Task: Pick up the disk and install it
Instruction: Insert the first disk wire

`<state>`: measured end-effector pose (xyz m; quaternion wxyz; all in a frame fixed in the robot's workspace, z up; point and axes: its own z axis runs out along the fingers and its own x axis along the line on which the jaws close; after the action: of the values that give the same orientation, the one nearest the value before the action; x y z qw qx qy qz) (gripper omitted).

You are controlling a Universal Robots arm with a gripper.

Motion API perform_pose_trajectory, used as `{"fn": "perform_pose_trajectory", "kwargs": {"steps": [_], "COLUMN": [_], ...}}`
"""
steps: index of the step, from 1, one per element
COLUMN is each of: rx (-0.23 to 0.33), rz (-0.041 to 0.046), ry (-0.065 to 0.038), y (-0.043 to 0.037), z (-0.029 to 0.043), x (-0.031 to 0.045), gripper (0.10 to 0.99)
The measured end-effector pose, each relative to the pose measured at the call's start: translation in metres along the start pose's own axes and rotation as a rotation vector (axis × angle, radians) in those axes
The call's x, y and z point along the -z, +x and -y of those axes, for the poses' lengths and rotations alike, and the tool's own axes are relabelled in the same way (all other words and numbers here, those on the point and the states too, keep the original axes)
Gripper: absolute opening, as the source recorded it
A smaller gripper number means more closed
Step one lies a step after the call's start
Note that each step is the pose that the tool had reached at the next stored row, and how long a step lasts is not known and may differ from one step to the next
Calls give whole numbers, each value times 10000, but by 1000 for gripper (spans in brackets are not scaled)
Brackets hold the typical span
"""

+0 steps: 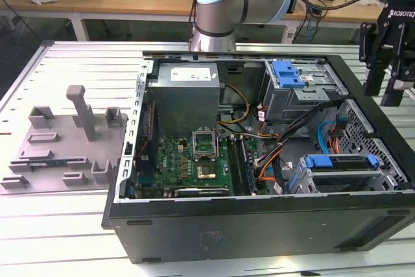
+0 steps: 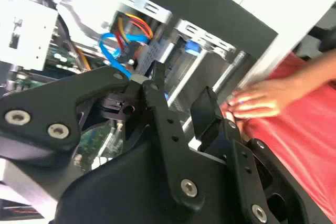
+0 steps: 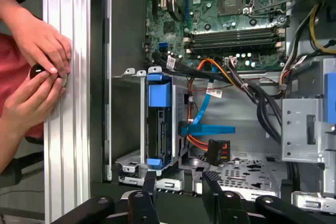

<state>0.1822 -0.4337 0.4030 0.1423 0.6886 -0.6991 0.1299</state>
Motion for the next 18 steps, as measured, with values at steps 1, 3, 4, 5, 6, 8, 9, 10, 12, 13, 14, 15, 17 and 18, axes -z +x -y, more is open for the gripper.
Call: {"fn": "perform_pose_trajectory", "kwargs": {"steps": [1,3,4,5,6,8,9,10,12,13,14,15,17,18], "rx": [-95,-240,-312,-515,-668,-859,-993,-1039,-1070,-1075,-1078,-1079,-1086,-1086], "rz": [-207,-210,-211,-212,-210,-206,-206,-207,-210,-226,-261,-300,-622,-657], "ry": [94,135,125,66,13,-55,-88,-89,-66,-56,-48,-43,-21,-19], "y": [-4,-9,-10,-13,-15,-19,-26,-32,-63,-83,-115,-142,-303,-351], "z": [0,1,1,0,0,0,-1,-4,-28,-44,-65,-81,-139,-145], "x": [-2,-4,-5,-7,-11,-18,-27,-33,-43,-43,-42,-40,-16,-27], "gripper": [475,475,475,475,475,475,475,475,475,475,475,475,475,475]}}
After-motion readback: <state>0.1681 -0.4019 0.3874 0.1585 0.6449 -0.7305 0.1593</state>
